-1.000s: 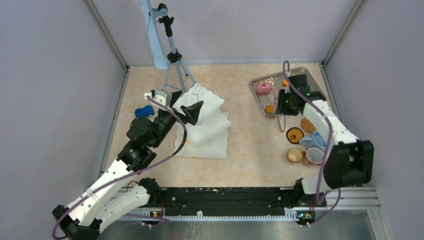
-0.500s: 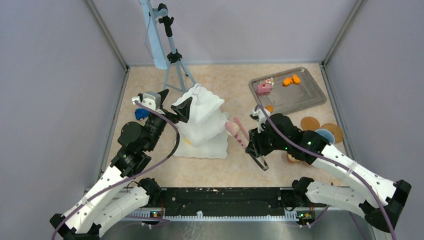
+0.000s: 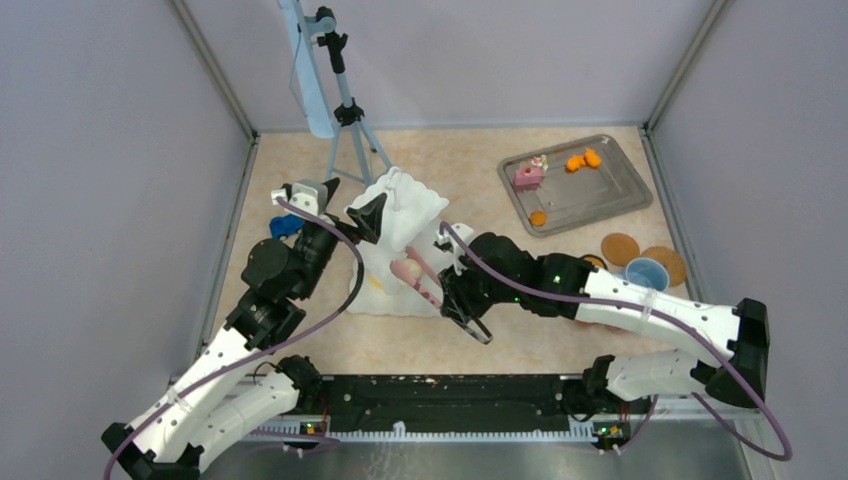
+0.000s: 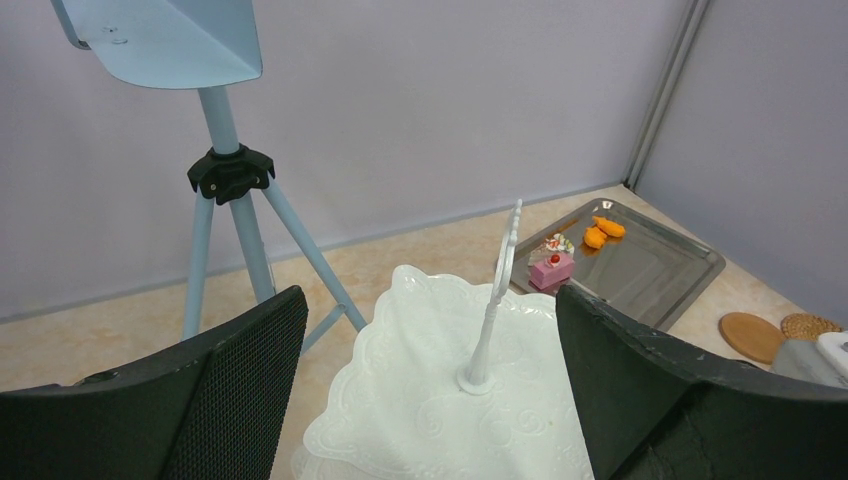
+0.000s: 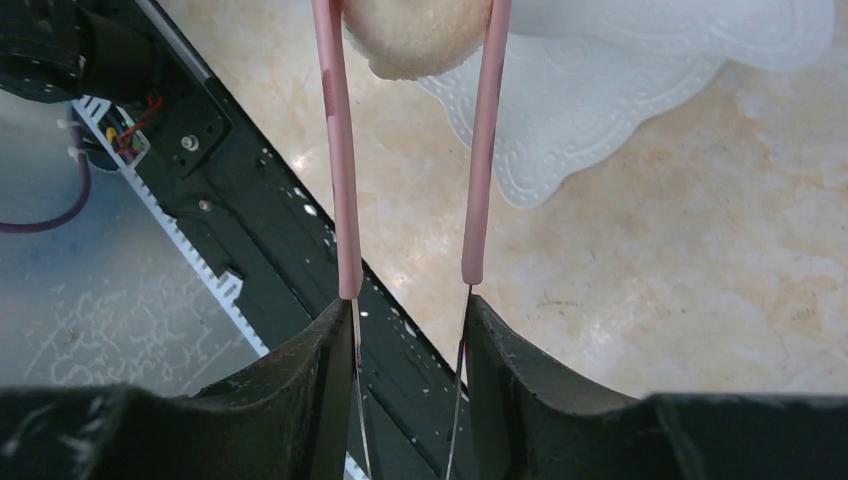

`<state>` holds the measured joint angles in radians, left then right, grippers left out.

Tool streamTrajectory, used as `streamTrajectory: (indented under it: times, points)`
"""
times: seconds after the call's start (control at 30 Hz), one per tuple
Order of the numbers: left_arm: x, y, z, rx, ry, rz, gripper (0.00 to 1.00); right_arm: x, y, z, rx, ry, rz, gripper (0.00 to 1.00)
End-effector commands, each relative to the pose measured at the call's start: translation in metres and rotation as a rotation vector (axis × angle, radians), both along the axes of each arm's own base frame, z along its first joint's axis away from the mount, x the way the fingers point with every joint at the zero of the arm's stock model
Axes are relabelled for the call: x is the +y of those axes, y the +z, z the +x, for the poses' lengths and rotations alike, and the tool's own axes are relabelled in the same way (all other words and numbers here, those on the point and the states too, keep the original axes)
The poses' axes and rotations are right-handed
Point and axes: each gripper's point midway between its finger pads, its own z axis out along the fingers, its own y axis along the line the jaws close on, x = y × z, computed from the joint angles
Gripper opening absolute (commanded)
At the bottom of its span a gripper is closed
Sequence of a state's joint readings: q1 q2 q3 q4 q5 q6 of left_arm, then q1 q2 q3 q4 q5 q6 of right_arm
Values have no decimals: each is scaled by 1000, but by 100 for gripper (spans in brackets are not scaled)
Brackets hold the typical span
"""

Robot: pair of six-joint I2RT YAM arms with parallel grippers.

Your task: Serve the afternoon tea

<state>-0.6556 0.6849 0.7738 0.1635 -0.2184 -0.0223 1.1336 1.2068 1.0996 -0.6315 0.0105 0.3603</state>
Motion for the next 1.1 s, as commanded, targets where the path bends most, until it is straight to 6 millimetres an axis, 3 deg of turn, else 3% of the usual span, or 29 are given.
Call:
streamTrajectory:
  times: [0.0,0.27,0.5,0.73,0.9,1.07]
  points:
    - [3,17,-4,-52,-3,-20,99,30,27,14,-62,7,82,33]
    - [2,18,-6,-55,-17,-23,99,47,21,30,-98,-15,64,39]
    - [0,18,-7,-55,-24,-21,99,49,9,34,-100,-24,38,51]
    - [0,17,-6,-52,-24,-19,99,47,12,36,-116,-33,53,55]
    - [-2,15,-5,-47,-26,-14,99,38,21,34,-126,-48,67,55]
    - [-2,14,-4,-46,-27,-13,99,5,28,24,-127,-89,64,54]
